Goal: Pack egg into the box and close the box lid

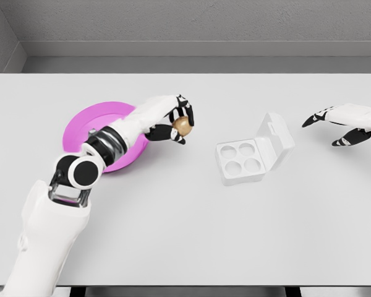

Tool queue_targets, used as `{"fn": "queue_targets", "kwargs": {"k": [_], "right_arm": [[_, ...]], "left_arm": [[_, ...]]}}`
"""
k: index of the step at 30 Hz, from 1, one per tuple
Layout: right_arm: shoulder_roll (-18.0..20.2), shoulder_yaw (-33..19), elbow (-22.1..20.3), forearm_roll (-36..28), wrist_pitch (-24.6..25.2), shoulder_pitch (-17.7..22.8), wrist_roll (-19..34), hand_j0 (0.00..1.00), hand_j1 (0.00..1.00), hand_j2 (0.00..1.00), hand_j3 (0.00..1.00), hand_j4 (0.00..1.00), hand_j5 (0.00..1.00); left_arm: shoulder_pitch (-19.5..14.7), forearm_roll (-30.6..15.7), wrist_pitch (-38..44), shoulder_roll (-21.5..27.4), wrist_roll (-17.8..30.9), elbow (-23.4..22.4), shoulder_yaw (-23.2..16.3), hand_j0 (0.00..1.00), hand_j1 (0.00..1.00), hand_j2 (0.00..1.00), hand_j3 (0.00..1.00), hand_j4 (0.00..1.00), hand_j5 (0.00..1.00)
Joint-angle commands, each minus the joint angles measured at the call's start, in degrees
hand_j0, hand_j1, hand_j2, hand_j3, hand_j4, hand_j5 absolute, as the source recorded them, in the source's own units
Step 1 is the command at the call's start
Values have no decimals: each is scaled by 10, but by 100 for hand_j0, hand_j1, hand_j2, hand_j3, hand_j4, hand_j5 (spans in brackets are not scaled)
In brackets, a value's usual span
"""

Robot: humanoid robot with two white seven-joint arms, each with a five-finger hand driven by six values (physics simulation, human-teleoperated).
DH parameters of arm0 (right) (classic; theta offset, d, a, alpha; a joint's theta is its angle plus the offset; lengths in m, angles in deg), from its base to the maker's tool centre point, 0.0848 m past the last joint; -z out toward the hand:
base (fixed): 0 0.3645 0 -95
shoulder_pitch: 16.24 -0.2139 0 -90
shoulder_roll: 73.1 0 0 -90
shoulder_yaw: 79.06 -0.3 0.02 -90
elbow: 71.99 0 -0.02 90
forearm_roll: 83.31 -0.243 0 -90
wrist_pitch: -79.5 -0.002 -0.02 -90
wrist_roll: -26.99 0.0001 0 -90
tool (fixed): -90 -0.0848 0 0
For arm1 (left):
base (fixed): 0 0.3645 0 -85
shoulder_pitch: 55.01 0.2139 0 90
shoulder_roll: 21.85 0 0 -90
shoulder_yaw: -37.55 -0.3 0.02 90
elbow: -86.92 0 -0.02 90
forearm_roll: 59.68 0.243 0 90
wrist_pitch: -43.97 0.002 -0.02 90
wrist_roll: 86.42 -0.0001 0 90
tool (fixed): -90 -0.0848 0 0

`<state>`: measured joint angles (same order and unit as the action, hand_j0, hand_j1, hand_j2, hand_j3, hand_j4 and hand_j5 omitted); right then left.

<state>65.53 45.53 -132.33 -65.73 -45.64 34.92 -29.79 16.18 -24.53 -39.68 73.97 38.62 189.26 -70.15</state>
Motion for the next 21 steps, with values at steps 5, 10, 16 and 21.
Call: {"fn": "queue_targets", "kwargs": {"k": [5,10,16,21], "right_arm": [[1,0,0,-4,1,0,0,81,81,81,81,81,81],[0,0,0,-4,1,0,0,81,81,81,81,81,81],[-3,0,0,-3,1,0,0,81,81,81,81,81,81],[-3,0,0,-3,1,0,0,81,81,81,81,81,81]], "left_arm": [[0,0,-12,-21,0,-3,-20,28,28,28,28,28,28],[-9,3,-12,-40,0,-14,-33,27,27,27,27,27,27],[-18,19,-12,-58,0,-43,-49,27,27,27,27,27,27],[-34,19,-13,-58,0,-77,-67,27,27,27,27,27,27]]}}
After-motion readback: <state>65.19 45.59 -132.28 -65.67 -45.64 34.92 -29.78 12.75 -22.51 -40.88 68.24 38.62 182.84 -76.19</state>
